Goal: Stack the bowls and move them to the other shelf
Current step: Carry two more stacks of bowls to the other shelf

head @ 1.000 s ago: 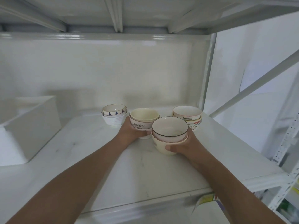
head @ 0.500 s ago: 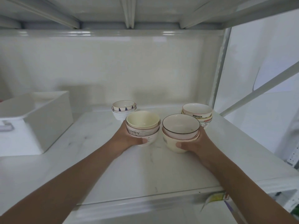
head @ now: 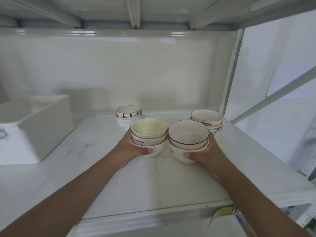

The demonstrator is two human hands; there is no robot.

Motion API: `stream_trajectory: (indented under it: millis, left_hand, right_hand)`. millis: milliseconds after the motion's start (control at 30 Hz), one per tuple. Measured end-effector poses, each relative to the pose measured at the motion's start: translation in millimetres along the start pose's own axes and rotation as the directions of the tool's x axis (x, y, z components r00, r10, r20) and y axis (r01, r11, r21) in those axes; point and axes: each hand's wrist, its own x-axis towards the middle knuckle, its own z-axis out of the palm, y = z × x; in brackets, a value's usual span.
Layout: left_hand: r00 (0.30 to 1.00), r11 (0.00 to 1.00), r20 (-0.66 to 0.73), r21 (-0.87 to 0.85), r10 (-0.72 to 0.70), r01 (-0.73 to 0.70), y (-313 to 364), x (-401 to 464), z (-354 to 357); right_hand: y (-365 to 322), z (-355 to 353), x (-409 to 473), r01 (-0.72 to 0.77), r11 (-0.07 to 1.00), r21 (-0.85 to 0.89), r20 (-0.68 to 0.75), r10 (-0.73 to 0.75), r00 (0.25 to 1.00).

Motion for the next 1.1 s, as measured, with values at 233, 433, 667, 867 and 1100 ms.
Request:
stream_trajectory:
  millis: [233, 433, 667, 867, 1100]
  left_hand:
    - [1.0, 0.998, -0.008, -0.057, -0.012, 0.012, -2.0, 2.9, 4.5]
    - [1.0, 0.995, -0.009, -0.103, -0.014, 0.013, -1.9, 8.8, 3.4]
    - [0.998, 0.99, 0.037, -0.131, 0.051, -0.046, 12.8, 13.7, 8.1]
    - [0.999, 0.994, 0.016, -0.107, 0.034, -0.032, 32.0, 10.3, 16.7]
    - [0.992, 0.982, 0.079, -0.166, 0.102, -0.087, 45.6, 6.9, 26.0]
  right_hand:
    - [6.0, -3.1, 1.4, -0.011, 0.999, 0.03, -0.037, 0.012, 0.999]
    - [5.8, -3.3, 1.3, -0.019, 0.998, 0.055, -0.06, 0.023, 0.998]
    - [2.8, -5.4, 1.2, 0.016, 0.999, 0.048, -0.096, -0.011, 0.995]
    - [-12.8, -1.8, -5.9, 0.043, 0.998, 0.056, -0.103, -0.037, 0.994]
    - [-48.9, 3.8, -25.2, 0.053, 0.998, 0.043, -0.205, -0.043, 0.978]
